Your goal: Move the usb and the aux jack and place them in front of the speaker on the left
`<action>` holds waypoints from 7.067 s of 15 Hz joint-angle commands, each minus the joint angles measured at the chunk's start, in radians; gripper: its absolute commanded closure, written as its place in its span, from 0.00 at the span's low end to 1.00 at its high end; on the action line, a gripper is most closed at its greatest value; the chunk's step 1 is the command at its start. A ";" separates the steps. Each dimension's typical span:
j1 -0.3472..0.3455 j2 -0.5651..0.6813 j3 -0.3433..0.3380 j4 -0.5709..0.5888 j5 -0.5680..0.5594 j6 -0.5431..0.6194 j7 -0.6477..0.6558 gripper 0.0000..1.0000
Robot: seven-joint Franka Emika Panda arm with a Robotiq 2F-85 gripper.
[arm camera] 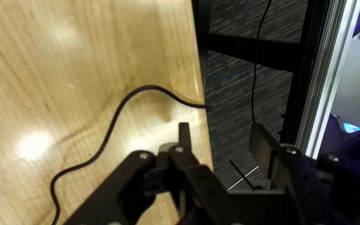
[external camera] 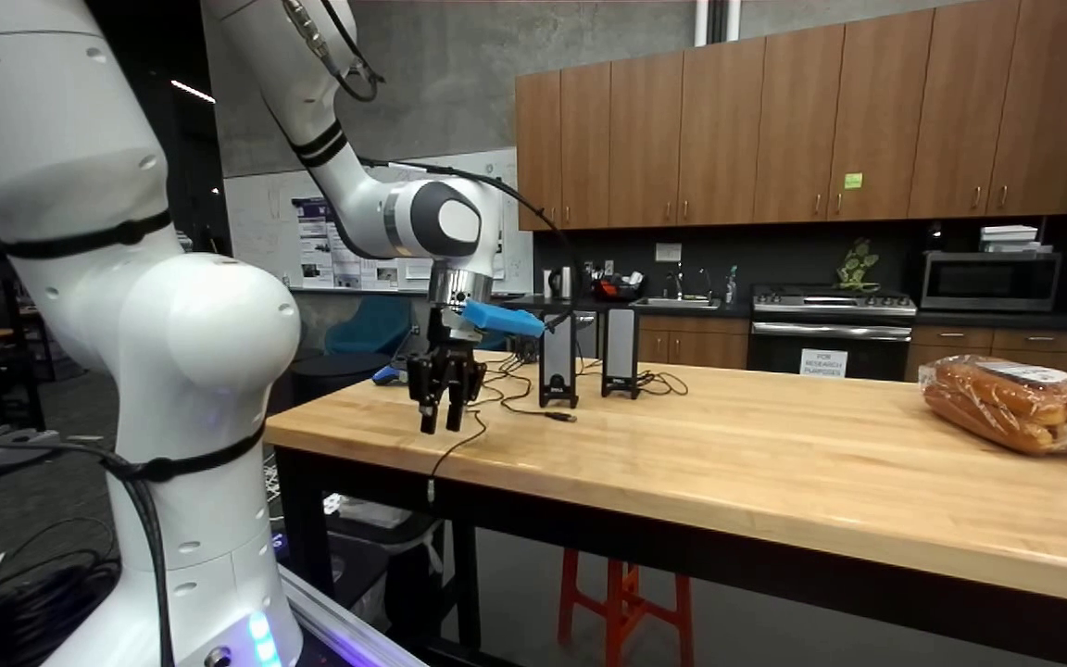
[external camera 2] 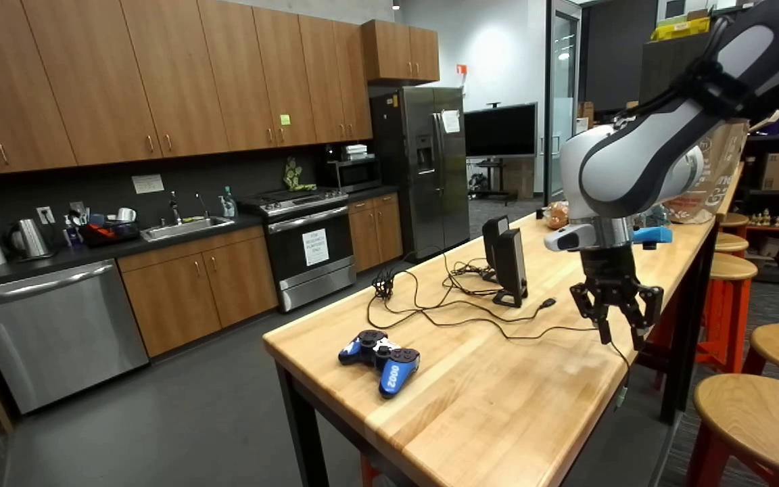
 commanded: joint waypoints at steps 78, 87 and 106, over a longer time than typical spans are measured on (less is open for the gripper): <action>-0.025 0.029 -0.007 -0.028 0.134 0.216 0.011 0.00; -0.003 0.046 -0.022 -0.017 0.178 0.266 0.011 0.00; -0.036 0.149 -0.020 0.011 0.090 0.340 0.256 0.49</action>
